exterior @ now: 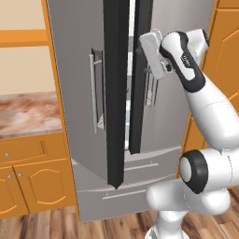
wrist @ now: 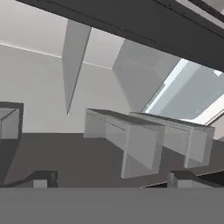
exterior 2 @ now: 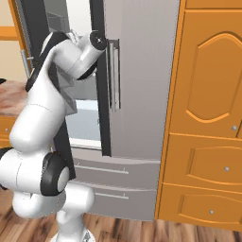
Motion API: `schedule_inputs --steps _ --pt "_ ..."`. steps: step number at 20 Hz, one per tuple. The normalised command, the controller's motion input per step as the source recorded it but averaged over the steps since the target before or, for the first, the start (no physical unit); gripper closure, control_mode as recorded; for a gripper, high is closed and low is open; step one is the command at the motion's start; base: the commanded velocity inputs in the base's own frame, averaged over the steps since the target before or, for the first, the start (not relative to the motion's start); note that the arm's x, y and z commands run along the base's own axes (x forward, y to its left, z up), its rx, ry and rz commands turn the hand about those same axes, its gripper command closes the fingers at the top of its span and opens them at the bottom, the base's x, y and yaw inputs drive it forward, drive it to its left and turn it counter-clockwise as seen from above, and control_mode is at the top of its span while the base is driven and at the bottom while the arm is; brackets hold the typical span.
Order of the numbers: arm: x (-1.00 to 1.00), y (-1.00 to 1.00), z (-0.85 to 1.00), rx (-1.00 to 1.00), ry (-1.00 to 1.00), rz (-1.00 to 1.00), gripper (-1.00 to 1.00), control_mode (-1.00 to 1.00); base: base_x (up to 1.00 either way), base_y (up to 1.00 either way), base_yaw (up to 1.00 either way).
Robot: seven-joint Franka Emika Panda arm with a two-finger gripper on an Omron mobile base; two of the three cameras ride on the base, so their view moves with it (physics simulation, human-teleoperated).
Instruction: Retrieve the sausage and cheese from the fridge and place them on the cutting board on the counter.
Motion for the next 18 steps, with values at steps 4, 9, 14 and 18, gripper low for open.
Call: schedule_inputs --steps 4,9,14,18 --pt "0.3 0.2 -0.21 0.21 0.13 0.07 -1.0 -1.0 0.0 0.0 0.0" --pt "0.33 0.17 -0.21 0.15 0.04 0.06 -1.0 -1.0 0.0 0.0 0.0" --pt "0.4 0.1 0.09 0.11 0.0 0.06 -1.0 -1.0 0.0 0.0 0.0" --pt "0.04 0.23 0.13 0.06 0.0 0.07 -1.0 -1.0 0.0 0.0 0.0"
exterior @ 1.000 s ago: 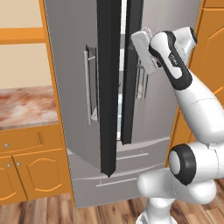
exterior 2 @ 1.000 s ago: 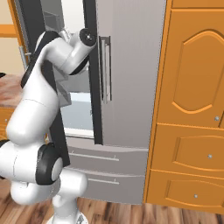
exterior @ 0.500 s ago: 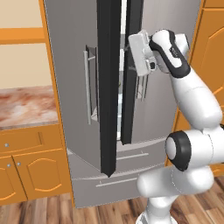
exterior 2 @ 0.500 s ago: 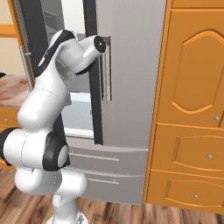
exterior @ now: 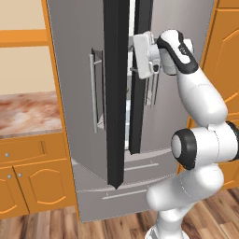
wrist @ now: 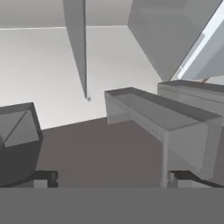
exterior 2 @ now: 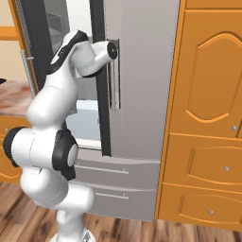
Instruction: Retrieve the sausage and cheese from the fridge and place them on the cutting board on the counter.
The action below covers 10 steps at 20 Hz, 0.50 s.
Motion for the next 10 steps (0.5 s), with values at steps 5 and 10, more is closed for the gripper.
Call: schedule_inputs --steps 5,10 --pt "-0.01 0.32 0.01 0.01 0.01 0.08 -1.0 -1.0 0.0 0.0 0.0" --pt "-0.1 0.41 0.0 0.01 0.05 0.08 -1.0 -1.0 0.0 0.0 0.0"
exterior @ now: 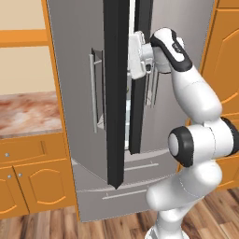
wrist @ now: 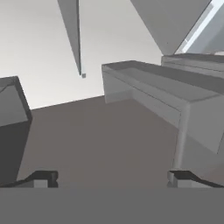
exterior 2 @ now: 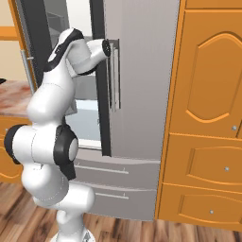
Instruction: Retrieve the sausage and cheese from the fridge and place them on the cutting board on the counter.
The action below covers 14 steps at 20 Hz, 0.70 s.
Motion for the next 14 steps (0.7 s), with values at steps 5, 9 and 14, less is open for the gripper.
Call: schedule_inputs --steps 5,9,14 --pt "-0.28 0.38 0.0 0.06 0.07 0.09 -1.0 -1.0 0.0 0.0 0.0" --pt "-0.44 0.34 0.0 0.07 0.1 0.1 -1.0 -1.0 0.0 0.0 0.0" --pt "-0.6 0.43 0.0 0.08 0.1 0.1 -1.0 -1.0 0.0 0.0 0.0"
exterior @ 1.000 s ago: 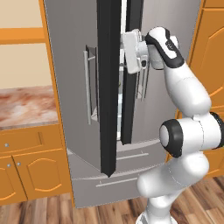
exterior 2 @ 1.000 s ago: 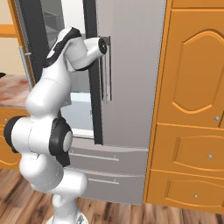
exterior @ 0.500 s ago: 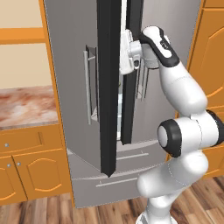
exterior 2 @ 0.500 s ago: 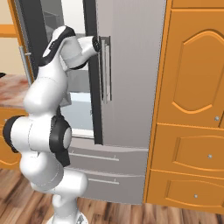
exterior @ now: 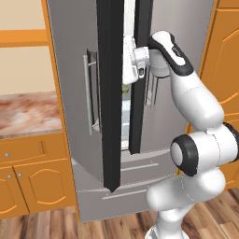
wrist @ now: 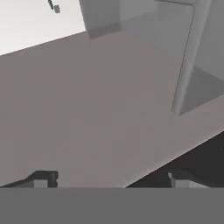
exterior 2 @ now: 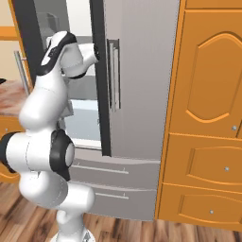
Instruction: Retrieve the sausage and cheese from the fridge and place them on the cutting board on the counter.
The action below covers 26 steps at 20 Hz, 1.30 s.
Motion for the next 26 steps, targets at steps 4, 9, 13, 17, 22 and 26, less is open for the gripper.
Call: schedule_inputs --steps 4,9,13,17,22,26 --pt "-0.76 0.52 0.0 0.07 0.1 0.1 -1.0 -1.0 0.0 0.0 0.0" --pt "-0.69 0.65 0.01 0.05 0.08 0.09 -1.0 -1.0 0.0 0.0 0.0" --pt "-0.33 0.92 0.14 0.03 0.07 0.05 -1.0 -1.0 0.0 0.0 0.0" --pt "-0.06 0.91 0.21 0.01 0.05 0.01 -1.0 -1.0 0.0 0.0 0.0" --pt "0.0 0.82 0.09 0.0 0.12 0.01 -1.0 -1.0 0.0 0.0 0.0" --pt "-0.02 -0.17 0.0 -0.05 0.12 0.0 -1.0 -1.0 0.0 0.0 0.0"
